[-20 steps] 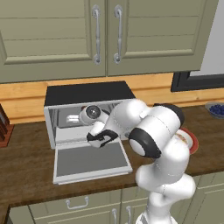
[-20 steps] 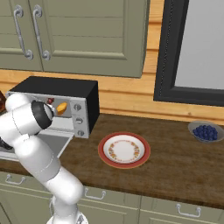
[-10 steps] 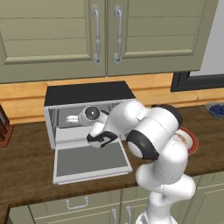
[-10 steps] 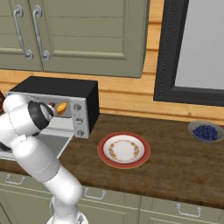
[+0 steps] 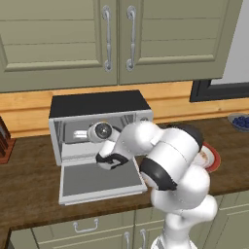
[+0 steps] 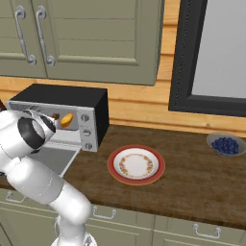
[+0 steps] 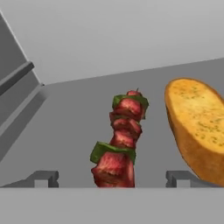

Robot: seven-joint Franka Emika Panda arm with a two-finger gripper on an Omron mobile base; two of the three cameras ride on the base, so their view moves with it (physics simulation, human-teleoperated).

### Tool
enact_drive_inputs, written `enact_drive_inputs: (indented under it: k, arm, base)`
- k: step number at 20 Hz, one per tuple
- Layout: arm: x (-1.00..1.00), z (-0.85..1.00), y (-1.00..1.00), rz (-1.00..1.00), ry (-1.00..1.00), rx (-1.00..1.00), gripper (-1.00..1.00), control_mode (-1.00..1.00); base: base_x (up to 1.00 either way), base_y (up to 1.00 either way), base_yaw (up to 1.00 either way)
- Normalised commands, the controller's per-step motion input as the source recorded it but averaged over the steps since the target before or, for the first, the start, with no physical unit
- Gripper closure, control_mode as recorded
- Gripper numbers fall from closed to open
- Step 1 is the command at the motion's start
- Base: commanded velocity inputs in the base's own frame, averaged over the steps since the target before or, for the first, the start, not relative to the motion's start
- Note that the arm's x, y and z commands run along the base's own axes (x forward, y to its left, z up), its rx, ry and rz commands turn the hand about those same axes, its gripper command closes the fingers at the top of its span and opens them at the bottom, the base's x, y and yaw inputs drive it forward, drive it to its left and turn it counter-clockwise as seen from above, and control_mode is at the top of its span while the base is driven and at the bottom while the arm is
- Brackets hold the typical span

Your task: Pick up the kebab skewer and baguette bread, and place them inside the toaster oven. Close the toaster oven door and start by setting the timer.

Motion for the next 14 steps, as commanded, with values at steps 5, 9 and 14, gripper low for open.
enact_drive_inputs:
  k: [5, 9, 14]
  arm:
    - [-0.28, 0.81, -0.03, 0.00, 0.05, 0.00, -1.00, -1.00]
    - [0.00, 0.91, -0.01, 0.00, 0.06, 0.00, -1.00, -1.00]
    - [-0.46, 0.49, -0.11, 0.00, 0.08, 0.00, -1.00, -1.00]
  base:
    - [0.00, 0.00, 0.00]
    - [0.00, 0.00, 0.00]
    - [0.00, 0.00, 0.00]
